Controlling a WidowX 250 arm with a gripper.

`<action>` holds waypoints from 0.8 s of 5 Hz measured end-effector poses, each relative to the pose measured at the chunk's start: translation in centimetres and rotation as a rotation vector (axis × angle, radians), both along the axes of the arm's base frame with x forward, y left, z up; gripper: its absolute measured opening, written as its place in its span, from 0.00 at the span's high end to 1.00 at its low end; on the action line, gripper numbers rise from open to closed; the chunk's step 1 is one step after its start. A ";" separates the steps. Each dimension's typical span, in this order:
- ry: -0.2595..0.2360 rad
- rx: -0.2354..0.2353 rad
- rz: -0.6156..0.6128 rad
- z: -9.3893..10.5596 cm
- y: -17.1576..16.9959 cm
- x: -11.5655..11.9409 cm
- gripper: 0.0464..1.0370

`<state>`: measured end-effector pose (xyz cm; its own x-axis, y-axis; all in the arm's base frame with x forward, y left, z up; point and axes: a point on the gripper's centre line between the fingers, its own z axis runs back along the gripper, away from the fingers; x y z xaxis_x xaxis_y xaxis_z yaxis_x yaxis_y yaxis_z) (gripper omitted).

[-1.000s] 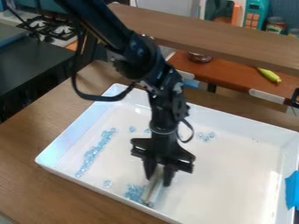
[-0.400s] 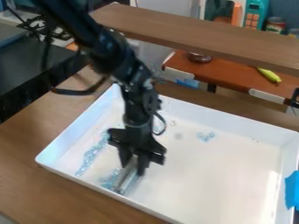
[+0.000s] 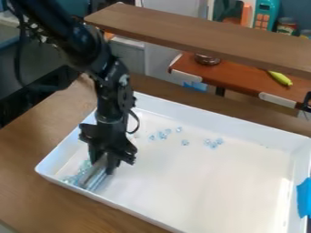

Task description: Sweep into pile

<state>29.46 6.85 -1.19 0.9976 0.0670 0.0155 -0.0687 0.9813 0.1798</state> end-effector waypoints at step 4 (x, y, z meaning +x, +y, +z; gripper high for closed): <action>-0.097 -0.192 0.127 5.2 -9.9 4.8 0.67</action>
